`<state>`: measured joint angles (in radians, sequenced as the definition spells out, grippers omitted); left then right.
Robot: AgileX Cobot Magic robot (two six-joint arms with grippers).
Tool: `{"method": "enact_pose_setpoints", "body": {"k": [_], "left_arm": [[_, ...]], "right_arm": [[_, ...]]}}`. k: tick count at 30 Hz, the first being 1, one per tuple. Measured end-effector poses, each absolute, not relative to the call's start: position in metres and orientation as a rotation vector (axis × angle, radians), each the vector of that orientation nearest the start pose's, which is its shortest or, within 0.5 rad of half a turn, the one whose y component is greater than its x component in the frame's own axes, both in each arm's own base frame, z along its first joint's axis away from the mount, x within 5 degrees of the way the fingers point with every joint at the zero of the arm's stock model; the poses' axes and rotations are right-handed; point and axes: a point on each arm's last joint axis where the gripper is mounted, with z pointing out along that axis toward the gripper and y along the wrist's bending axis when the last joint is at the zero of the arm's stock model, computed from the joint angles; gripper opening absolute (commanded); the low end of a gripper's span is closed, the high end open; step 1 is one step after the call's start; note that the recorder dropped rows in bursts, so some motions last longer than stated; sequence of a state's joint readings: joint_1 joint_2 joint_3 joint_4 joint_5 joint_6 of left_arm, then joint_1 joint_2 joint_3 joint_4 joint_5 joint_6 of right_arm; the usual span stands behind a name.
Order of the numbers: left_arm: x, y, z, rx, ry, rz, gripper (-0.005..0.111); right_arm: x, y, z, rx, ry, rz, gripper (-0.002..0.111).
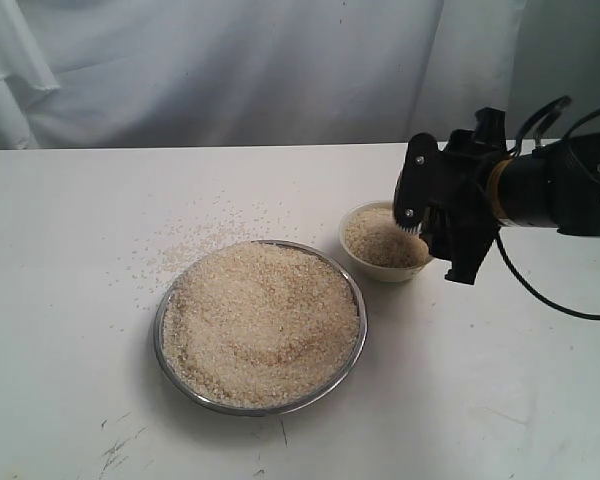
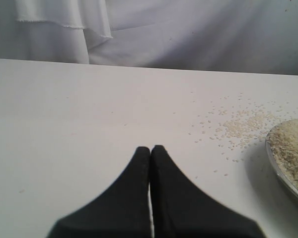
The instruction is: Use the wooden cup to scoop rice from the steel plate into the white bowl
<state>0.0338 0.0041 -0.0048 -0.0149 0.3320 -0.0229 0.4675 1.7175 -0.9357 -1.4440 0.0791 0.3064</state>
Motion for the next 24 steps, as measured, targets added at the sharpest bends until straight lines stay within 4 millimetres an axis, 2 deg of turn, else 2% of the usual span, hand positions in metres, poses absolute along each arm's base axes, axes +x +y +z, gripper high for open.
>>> {"method": "enact_pose_setpoints", "body": {"k": [10,17,24], "left_arm": [[0.054,0.001,0.185,-0.061,1.814,-0.007,0.000],[0.054,0.001,0.185,-0.061,1.814,-0.007,0.000],[0.054,0.001,0.185,-0.061,1.814,-0.007,0.000]], "right_arm": [[0.321,0.152,0.194,-1.674,1.617,-0.509,0.000],[0.318,0.158,0.192,-1.713,1.590,-0.518,0.000],[0.325,0.164,0.190,-1.736,1.575,-0.573,0.000]]}}
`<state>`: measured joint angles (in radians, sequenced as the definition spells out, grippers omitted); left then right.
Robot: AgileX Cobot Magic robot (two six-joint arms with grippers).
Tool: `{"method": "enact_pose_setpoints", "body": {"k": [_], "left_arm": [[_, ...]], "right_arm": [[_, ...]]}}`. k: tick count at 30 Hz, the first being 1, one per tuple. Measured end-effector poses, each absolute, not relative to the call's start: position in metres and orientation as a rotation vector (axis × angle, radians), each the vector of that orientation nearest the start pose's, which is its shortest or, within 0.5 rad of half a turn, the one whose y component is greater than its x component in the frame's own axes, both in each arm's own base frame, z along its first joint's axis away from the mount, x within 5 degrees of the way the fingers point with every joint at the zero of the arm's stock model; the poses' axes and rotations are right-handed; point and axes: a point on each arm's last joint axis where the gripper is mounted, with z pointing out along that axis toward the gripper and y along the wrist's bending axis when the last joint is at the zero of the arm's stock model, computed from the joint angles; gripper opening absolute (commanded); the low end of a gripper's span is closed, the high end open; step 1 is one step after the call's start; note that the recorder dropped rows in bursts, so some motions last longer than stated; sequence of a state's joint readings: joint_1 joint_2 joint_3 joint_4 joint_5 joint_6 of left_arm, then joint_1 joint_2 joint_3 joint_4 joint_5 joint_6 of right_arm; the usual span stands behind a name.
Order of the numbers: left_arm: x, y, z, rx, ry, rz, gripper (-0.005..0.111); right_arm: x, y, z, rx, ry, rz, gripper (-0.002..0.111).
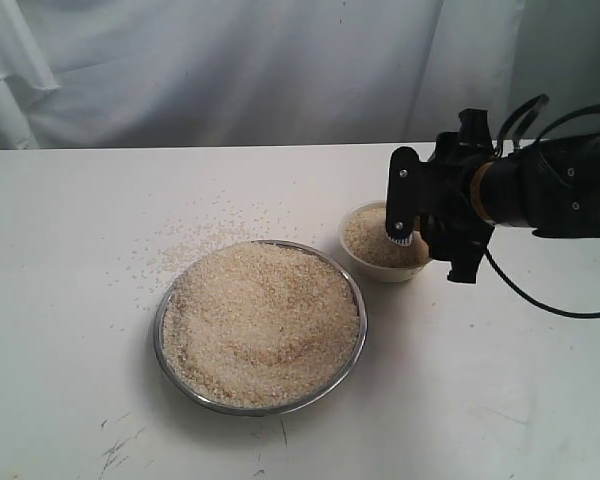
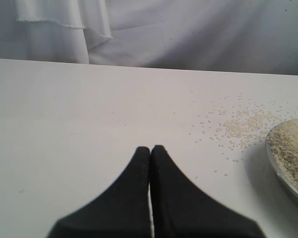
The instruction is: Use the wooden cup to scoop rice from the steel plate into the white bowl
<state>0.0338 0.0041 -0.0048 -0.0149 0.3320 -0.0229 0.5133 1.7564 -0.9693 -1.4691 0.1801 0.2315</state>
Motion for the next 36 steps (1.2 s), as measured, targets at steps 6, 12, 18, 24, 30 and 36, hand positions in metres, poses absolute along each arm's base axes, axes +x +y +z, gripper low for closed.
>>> {"method": "enact_pose_setpoints", "body": {"k": [6,12,18,24,30,36], "left_arm": [[0.054,0.001,0.185,-0.061,1.814,-0.007,0.000],[0.054,0.001,0.185,-0.061,1.814,-0.007,0.000],[0.054,0.001,0.185,-0.061,1.814,-0.007,0.000],[0.054,0.001,0.185,-0.061,1.814,-0.007,0.000],[0.054,0.001,0.185,-0.061,1.814,-0.007,0.000],[0.054,0.001,0.185,-0.061,1.814,-0.007,0.000]], "right_arm": [[0.326,0.166,0.189,-1.749,1.564,-0.586,0.000],[0.326,0.164,0.190,-1.764,1.559,-0.631,0.000],[0.324,0.168,0.190,-1.814,1.511,-0.666,0.000],[0.322,0.170,0.190,-1.844,1.489,-0.710,0.000],[0.322,0.171,0.192,-1.871,1.463,-0.758,0.000],[0.322,0.179,0.197,-1.865,1.433,-0.763,0.000]]}}
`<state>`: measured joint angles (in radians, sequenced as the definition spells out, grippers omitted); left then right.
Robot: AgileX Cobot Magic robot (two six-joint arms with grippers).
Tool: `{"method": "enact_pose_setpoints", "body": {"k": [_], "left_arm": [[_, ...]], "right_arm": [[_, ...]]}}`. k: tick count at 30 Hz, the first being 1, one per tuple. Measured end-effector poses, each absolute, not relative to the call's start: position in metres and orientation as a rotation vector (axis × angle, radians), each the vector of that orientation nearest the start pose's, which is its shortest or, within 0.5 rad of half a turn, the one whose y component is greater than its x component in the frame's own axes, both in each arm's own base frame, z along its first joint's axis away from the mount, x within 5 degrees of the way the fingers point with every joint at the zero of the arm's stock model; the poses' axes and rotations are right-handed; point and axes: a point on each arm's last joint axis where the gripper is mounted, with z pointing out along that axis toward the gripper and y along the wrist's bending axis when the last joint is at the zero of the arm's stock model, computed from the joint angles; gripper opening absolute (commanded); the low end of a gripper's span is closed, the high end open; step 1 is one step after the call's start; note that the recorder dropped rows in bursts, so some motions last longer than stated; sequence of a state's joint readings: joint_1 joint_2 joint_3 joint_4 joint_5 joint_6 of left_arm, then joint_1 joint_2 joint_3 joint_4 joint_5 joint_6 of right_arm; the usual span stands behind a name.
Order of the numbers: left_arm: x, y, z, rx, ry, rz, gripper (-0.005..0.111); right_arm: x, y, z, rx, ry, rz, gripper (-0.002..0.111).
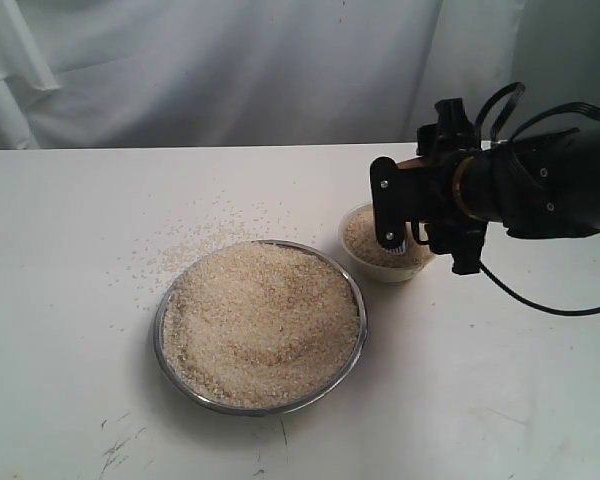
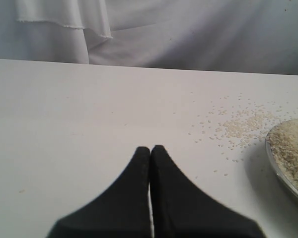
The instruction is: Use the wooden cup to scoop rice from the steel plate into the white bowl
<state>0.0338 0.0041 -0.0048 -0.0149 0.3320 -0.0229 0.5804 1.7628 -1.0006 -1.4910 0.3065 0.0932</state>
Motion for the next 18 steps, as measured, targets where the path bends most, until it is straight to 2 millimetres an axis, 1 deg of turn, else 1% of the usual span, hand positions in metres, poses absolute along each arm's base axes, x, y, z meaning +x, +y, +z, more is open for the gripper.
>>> {"method": "enact_pose_setpoints", "body": {"k": [7,18], "left_arm": [[0.0539,0.0014,0.1846,-0.061,1.814,-0.007,0.000],[0.0539,0.0014,0.1846,-0.061,1.814,-0.007,0.000]], "right_arm": [[0.3225,0.1838,0.2012,-1.867,1.408,-0.770,0.000],[0.3232,0.1815,0.2024,-1.919,1.368,-0.853,0.000]]}}
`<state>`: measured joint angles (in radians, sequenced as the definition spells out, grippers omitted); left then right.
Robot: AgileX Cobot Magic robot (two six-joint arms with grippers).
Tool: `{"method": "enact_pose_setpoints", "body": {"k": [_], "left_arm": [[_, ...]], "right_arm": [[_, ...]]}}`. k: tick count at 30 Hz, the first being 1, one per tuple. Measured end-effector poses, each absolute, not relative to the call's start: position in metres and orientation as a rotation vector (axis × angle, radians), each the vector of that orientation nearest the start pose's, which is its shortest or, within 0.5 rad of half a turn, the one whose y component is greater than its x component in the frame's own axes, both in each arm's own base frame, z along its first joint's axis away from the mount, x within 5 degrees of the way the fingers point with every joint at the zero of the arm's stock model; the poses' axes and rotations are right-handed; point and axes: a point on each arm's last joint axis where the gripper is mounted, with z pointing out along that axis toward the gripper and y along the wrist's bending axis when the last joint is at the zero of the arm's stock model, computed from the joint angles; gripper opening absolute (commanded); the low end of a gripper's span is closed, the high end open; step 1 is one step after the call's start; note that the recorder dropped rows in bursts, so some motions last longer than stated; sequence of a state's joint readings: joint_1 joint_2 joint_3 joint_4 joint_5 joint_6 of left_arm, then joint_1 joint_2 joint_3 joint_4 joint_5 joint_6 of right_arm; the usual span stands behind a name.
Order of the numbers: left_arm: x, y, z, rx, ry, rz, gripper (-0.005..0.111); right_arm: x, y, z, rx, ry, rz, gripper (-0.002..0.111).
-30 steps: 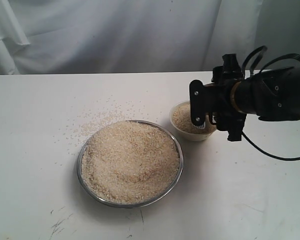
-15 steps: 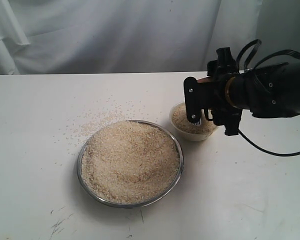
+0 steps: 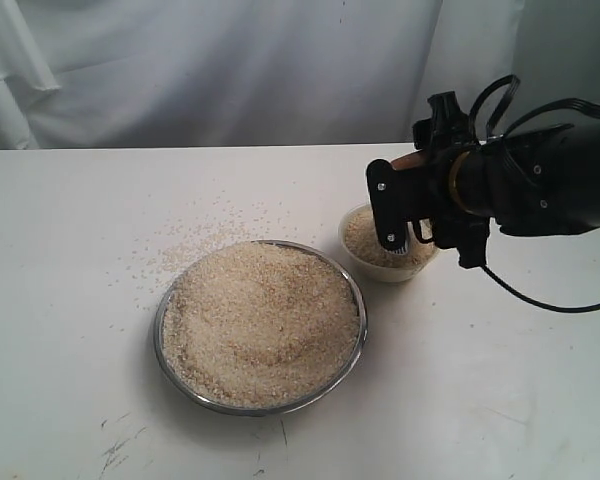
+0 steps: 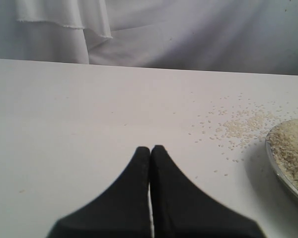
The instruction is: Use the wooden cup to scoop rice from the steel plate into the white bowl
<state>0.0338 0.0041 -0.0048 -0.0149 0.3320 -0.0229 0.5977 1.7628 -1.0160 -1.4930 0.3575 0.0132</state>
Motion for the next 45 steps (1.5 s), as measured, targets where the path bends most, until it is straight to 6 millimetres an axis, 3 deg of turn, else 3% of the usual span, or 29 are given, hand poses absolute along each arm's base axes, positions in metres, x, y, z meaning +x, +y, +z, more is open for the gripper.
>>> {"method": "enact_pose_setpoints", "body": {"k": [35,42,45], "left_arm": [[0.054,0.001,0.185,-0.061,1.814,-0.007,0.000],[0.054,0.001,0.185,-0.061,1.814,-0.007,0.000],[0.054,0.001,0.185,-0.061,1.814,-0.007,0.000]], "right_arm": [[0.314,0.195,0.205,-2.122,1.113,-1.054,0.000],[0.313,0.192,0.206,-2.097,1.184,-1.059,0.000],[0.309,0.192,0.214,-1.978,1.294,-0.967,0.000]]}}
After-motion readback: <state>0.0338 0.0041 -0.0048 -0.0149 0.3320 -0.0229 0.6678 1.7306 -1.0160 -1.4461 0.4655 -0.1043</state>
